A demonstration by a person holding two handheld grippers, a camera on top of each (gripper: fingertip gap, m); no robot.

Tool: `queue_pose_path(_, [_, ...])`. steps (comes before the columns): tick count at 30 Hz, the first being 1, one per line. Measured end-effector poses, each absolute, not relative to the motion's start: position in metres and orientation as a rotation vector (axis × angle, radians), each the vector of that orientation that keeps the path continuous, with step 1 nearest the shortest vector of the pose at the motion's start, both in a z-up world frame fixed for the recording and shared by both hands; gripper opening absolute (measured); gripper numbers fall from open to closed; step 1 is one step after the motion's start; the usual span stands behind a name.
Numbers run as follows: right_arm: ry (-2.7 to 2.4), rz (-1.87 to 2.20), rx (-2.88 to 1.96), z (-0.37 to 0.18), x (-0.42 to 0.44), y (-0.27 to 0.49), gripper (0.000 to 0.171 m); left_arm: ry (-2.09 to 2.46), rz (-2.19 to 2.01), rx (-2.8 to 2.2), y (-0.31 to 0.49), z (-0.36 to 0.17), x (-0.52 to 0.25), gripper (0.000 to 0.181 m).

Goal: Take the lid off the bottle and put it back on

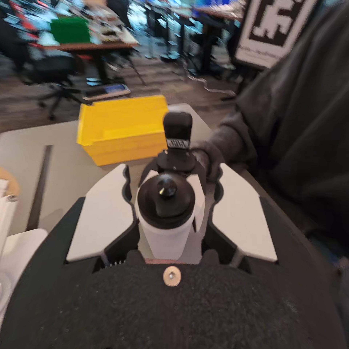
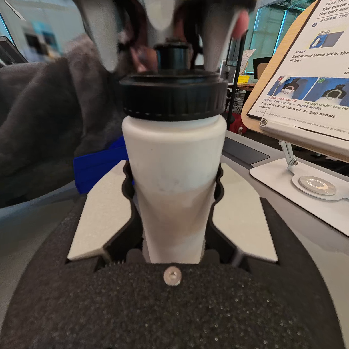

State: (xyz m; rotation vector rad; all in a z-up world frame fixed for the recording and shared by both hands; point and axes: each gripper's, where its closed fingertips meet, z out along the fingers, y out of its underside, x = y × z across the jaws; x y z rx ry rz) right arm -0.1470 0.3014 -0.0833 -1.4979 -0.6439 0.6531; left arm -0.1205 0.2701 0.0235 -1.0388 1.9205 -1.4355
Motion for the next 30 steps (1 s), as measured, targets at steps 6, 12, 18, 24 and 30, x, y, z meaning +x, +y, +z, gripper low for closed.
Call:
queue_pose_path(6, [-0.64,0.659,-1.489,-0.083,-0.147,0.302,0.085,1.153,-0.994,-1.516,0.296,0.038,-0.114,0.095])
queue_pose_path(12, [-0.633,0.662,-1.483,-0.083,-0.148,0.302,0.085,0.658,-0.617,-1.601,0.276,0.021,-0.131,0.099])
queue_pose_path(18, [-0.628,0.665,-1.473,-0.082,-0.147,0.302,0.084,0.425,-0.338,-1.689,0.28,-0.006,-0.127,0.097])
queue_pose_path(24, [-0.626,0.657,-1.485,-0.083,-0.148,0.302,0.084,0.153,-0.429,-1.781,0.297,-0.03,-0.135,0.087])
queue_pose_path(30, [-0.627,0.653,-1.486,-0.083,-0.148,0.302,0.084,0.286,-0.438,-1.734,0.296,-0.027,-0.126,0.071])
